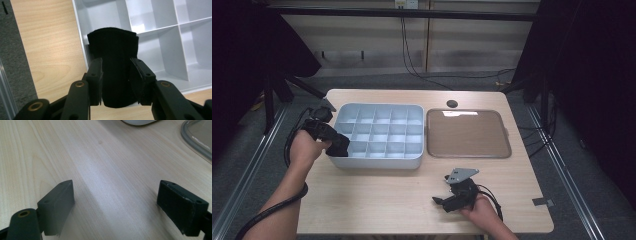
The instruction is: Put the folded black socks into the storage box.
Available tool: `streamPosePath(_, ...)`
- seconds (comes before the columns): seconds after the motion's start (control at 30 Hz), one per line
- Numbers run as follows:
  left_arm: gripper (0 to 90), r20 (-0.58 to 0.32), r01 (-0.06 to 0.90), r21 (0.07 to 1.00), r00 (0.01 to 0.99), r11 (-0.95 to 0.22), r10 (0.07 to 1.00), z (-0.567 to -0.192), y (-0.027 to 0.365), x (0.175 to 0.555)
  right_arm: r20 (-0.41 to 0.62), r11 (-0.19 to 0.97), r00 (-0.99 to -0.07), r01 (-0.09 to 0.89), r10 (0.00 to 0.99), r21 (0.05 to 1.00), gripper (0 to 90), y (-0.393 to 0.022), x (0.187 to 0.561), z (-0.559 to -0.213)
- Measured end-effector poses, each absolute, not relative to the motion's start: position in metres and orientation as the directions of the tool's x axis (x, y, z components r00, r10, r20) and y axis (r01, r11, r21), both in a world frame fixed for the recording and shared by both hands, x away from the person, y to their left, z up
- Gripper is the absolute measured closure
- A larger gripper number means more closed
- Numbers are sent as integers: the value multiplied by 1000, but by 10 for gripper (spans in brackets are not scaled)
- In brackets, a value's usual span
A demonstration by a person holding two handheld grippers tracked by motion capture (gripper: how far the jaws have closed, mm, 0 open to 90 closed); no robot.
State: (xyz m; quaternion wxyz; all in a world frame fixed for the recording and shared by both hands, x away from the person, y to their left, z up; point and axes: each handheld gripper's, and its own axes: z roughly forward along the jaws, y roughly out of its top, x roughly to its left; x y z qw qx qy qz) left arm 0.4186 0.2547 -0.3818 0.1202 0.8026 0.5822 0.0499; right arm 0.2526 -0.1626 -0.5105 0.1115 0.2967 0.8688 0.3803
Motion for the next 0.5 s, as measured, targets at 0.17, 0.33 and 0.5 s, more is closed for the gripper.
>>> streamPosePath(0.17, 643, -59, 917, 270, 319, -293, 946, -373, 255, 419, 28, 535, -800, 426, 599, 729, 140, -163, 253, -511)
streamPosePath(0.33, 701, -74, 917, 282, 315, -284, 946, -366, 257, 419, 28, 535, -800, 426, 599, 729, 140, -163, 253, -511)
streamPosePath(0.5, 795, -89, 919, 275, 315, -281, 945, -362, 261, 419, 28, 535, -800, 427, 599, 729, 140, -163, 253, -511)
